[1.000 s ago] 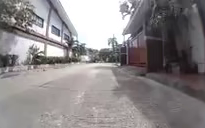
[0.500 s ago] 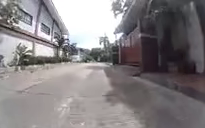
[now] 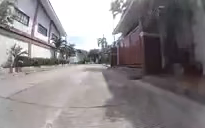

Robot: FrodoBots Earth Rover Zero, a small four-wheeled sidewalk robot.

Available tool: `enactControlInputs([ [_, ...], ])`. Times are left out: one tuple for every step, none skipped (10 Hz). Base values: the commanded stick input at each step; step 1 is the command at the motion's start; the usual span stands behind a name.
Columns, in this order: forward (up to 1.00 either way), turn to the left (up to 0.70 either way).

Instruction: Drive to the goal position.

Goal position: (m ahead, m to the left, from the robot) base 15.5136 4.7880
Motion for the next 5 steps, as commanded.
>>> enactControlInputs([
  [0.70, 0.00],
  [0.70, 0.00],
  [0.70, 0.00],
  [0.70, 0.00],
  [0.70, 0.00],
])
